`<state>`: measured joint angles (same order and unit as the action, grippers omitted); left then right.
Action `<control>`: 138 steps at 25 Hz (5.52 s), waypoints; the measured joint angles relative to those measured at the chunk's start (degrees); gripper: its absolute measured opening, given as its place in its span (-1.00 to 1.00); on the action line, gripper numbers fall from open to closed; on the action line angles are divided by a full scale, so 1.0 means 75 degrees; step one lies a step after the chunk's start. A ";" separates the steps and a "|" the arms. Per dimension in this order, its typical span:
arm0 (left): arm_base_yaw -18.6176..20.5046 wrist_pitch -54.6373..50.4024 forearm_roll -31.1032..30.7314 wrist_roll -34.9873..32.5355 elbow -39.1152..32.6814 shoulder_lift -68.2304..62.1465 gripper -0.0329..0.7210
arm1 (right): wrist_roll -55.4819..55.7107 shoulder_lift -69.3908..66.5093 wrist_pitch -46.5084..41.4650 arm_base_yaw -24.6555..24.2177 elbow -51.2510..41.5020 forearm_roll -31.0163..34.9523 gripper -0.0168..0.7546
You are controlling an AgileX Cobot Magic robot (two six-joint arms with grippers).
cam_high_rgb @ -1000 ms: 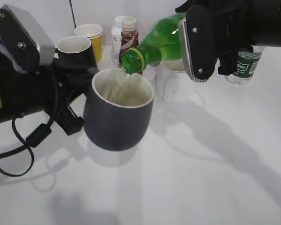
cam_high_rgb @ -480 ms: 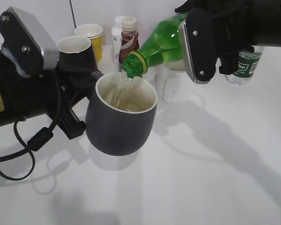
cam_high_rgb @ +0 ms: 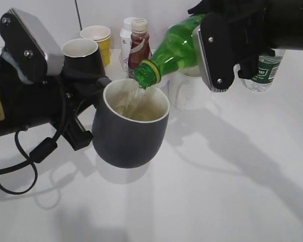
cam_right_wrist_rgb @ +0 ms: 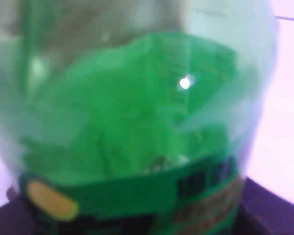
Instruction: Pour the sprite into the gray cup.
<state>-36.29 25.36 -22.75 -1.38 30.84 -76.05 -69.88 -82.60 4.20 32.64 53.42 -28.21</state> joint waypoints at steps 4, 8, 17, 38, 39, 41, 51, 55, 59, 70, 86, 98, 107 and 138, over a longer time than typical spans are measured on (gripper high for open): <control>0.0000 -0.0007 0.0000 0.0000 0.0000 0.0000 -0.78 | -0.0007 0.0000 0.0006 0.0000 0.0000 0.0131 0.15; 0.0000 0.0002 0.0220 -0.0008 0.0000 0.0000 -0.78 | 0.0002 0.0000 -0.0009 0.0000 0.0000 0.0814 0.15; 0.0165 0.0469 0.0723 -0.0008 0.0000 0.0000 -0.78 | 0.1031 0.0000 -0.0208 0.0000 -0.0106 0.1614 0.15; 0.2931 0.4056 0.2857 -0.1039 -0.0246 -0.3008 -0.78 | 1.0110 0.0677 0.2653 -0.1069 -0.2177 0.3122 0.15; 0.3010 0.4201 0.2941 -0.1047 -0.0256 -0.3243 -0.78 | 1.0161 0.0760 0.2682 -0.1144 -0.2343 0.3131 0.15; 0.3118 0.4435 0.3033 -0.1054 -0.0256 -0.3627 -0.78 | 1.0215 0.0861 0.2690 -0.1153 -0.2556 0.3019 0.15; 0.3142 0.5472 0.3118 -0.0995 -0.0365 -0.4498 -0.74 | 1.0277 0.0895 0.2853 -0.1153 -0.2666 0.2590 0.15; 0.3134 0.5607 0.3107 -0.0943 -0.0735 -0.4491 -0.49 | 1.0282 0.0895 0.2853 -0.1153 -0.2666 0.2583 0.15; 0.3120 0.5613 0.3107 -0.0912 -0.0993 -0.4357 -0.34 | 1.0286 0.0895 0.2860 -0.1153 -0.2686 0.2617 0.15; 0.3111 0.5057 0.3033 -0.0890 -0.2034 -0.2934 -0.28 | 1.0038 -0.0024 0.4238 -0.2230 -0.2711 0.3227 0.15; 0.3111 0.4162 0.2809 -0.0888 -0.2124 -0.1425 -0.27 | 0.9521 -0.2378 0.8407 -0.2300 -0.4167 0.3201 0.45; 0.3111 0.1329 0.3033 -0.0888 -0.2127 0.1118 -0.27 | 0.9269 -0.0816 0.7331 -0.2300 -0.3720 0.3201 0.76; 0.3111 -0.4798 0.3154 -0.0888 -0.0718 0.5917 -0.06 | 1.0519 0.3342 0.1708 -0.2004 -0.2215 0.2105 0.76; 0.3118 -1.1548 0.2421 0.0184 -0.0152 1.0197 0.26 | 1.0002 1.1077 -0.8651 -0.1044 -0.3306 0.3011 0.58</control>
<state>-12.90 -61.25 -4.59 0.00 29.69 0.42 5.14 0.48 -60.68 24.81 28.62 -5.62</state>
